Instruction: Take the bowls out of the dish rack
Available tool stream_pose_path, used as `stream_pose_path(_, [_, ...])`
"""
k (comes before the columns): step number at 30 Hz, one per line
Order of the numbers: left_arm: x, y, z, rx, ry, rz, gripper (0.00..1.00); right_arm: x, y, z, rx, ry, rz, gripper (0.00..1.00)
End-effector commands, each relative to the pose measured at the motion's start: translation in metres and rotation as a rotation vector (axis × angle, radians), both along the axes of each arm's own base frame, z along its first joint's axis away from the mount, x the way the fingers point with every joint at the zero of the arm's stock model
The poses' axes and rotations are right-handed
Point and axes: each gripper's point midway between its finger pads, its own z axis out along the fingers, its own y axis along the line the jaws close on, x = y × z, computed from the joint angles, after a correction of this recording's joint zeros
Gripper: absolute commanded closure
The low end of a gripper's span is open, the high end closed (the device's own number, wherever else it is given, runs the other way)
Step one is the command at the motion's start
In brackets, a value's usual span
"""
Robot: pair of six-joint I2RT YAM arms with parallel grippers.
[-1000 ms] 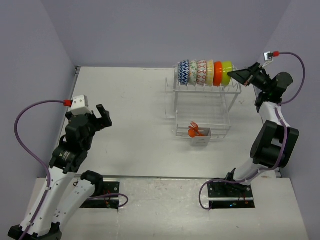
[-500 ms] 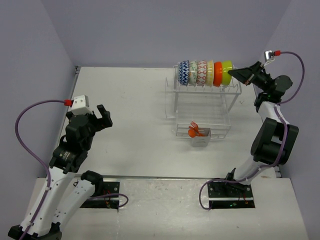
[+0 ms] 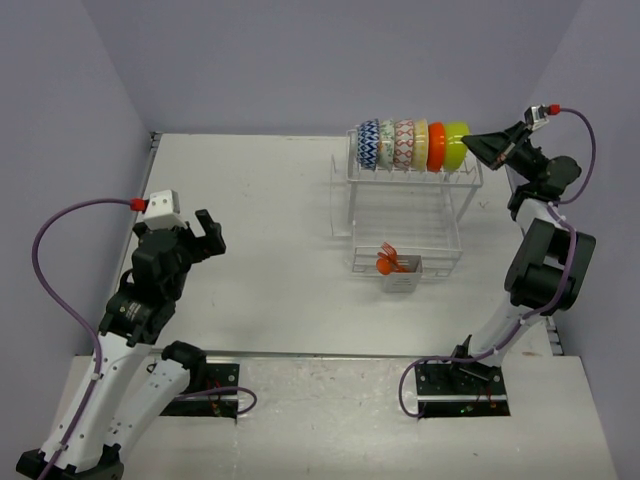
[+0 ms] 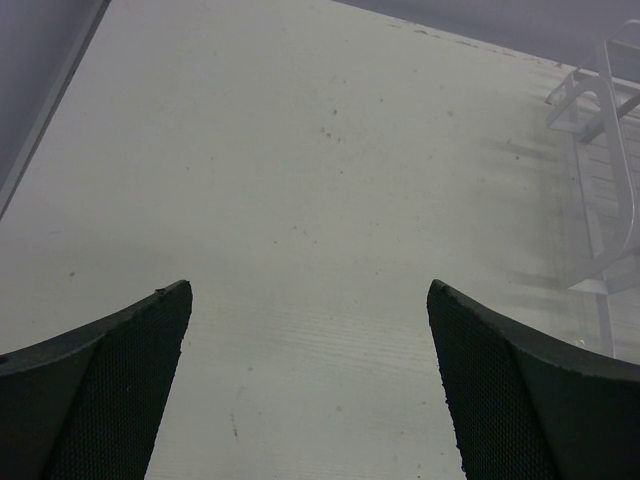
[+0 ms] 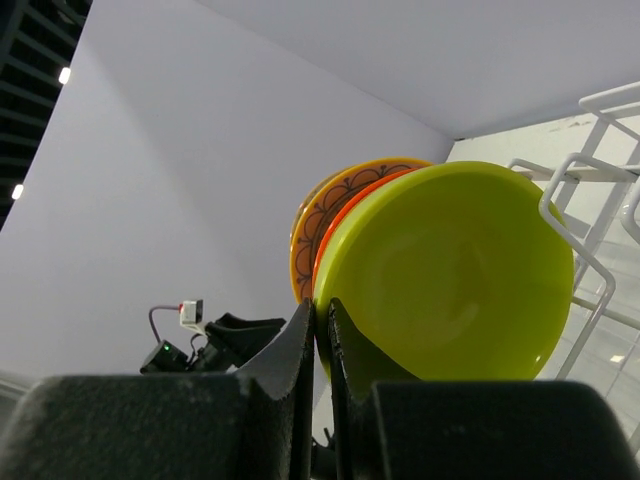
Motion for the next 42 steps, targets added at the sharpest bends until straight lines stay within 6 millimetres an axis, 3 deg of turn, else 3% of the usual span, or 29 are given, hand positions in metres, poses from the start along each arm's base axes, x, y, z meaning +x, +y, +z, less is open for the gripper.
stream_pose_path(1, [0.006,0.000,0.003,0.011,-0.024,-0.003,0.00,-0.029,0.002,0.040,-0.118,-0.337,-0.036,1.00])
stream_pose_path(13, [0.005,0.001,0.005,0.008,-0.031,-0.002,0.00,-0.049,-0.003,0.070,-0.105,-0.401,-0.097,1.00])
stream_pose_path(32, [0.006,0.001,0.003,0.012,-0.021,0.000,0.00,-0.078,0.010,0.093,-0.128,-0.466,-0.098,1.00])
stream_pose_path(42, [0.006,0.004,0.003,0.008,-0.021,0.013,0.00,-0.116,0.029,0.123,-0.157,-0.573,-0.108,1.00])
